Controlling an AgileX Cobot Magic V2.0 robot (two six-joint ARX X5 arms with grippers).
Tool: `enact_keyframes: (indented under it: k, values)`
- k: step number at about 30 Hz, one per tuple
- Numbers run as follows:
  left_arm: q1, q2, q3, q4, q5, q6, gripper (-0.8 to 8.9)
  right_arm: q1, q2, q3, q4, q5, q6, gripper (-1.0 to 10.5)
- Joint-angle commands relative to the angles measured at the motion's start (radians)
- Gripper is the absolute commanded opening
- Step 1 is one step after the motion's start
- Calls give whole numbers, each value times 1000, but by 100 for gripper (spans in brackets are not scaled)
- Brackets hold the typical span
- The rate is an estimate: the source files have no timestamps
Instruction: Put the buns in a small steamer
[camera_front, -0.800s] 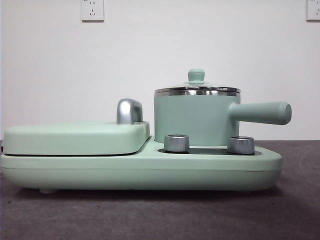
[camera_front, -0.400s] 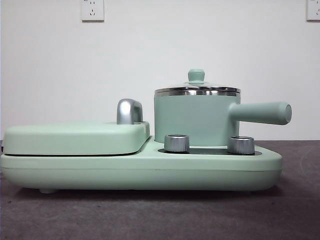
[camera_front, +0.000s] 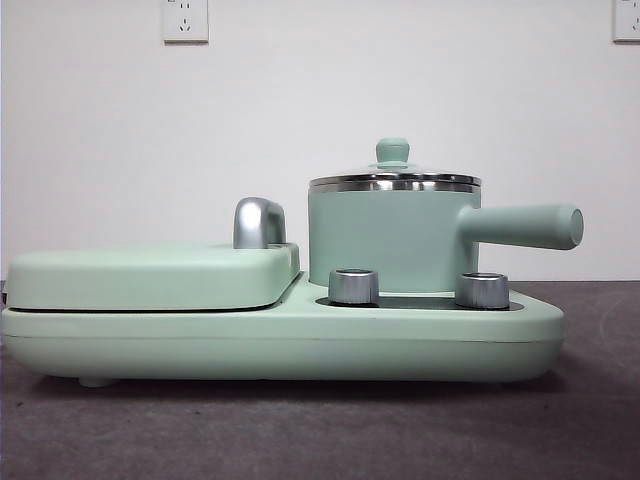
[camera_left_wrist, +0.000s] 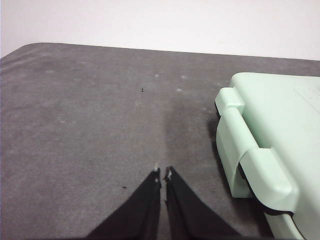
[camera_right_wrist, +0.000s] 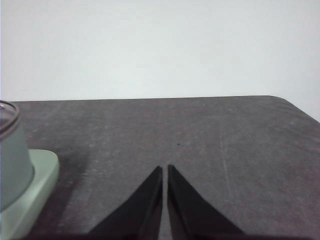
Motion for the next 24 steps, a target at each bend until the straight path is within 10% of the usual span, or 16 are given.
enact_keyframes:
  k: [1,24]
  values:
    - [2,-2,-19,-5,-3,10,20,0,-3,-29,4,17,-23,15]
    - [2,-2,-19,-4,-3,10,20,-1,-48,-116,-71,13,-56,15]
